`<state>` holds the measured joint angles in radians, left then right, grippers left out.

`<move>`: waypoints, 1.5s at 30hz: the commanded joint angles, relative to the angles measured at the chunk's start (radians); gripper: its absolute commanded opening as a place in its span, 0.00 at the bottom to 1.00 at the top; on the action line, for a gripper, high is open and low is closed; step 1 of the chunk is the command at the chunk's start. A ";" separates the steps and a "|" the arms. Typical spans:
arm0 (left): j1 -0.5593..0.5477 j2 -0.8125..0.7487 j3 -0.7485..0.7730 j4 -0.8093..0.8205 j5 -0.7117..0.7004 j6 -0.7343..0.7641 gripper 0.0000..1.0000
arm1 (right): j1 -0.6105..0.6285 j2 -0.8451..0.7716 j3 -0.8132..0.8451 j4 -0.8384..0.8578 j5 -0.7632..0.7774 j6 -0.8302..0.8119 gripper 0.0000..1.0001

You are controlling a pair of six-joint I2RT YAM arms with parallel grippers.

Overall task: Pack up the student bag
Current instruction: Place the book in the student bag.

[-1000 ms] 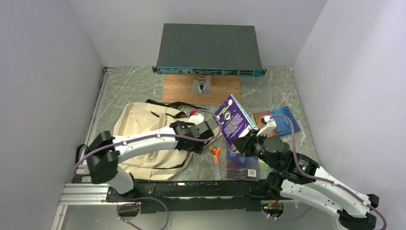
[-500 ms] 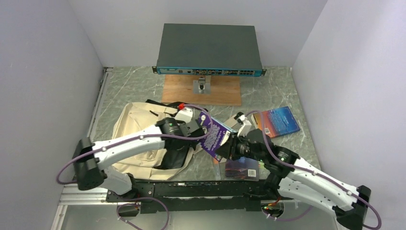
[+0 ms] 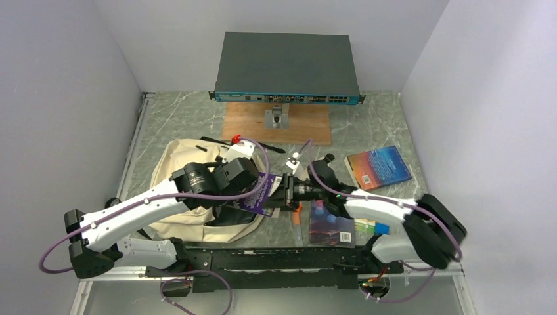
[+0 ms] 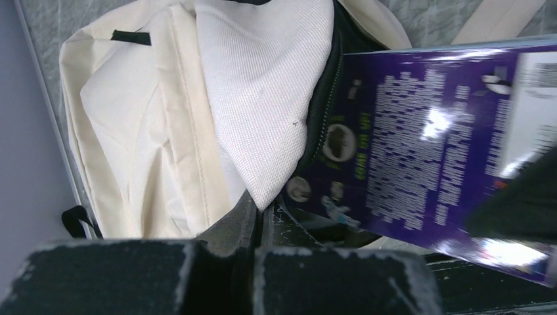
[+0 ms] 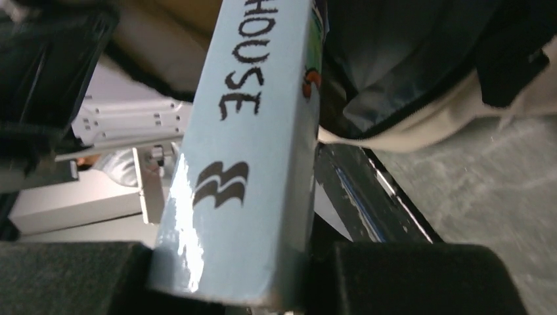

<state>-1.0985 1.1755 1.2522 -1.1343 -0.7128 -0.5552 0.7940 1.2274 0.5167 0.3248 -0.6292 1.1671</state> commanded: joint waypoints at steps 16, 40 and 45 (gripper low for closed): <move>-0.001 -0.158 -0.049 0.142 0.000 0.082 0.00 | 0.081 0.664 0.413 0.250 0.183 0.011 0.72; -0.001 -0.204 -0.137 0.195 0.087 0.056 0.00 | 0.120 0.711 0.478 0.261 0.188 -0.142 0.60; -0.001 -0.213 -0.157 0.217 0.100 0.059 0.00 | 0.077 0.697 0.411 0.279 0.188 -0.131 0.64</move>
<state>-1.0985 0.9890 1.1042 -0.9844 -0.6346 -0.4908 0.9058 1.9572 0.9497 0.5697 -0.4519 1.0645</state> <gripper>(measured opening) 0.023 0.644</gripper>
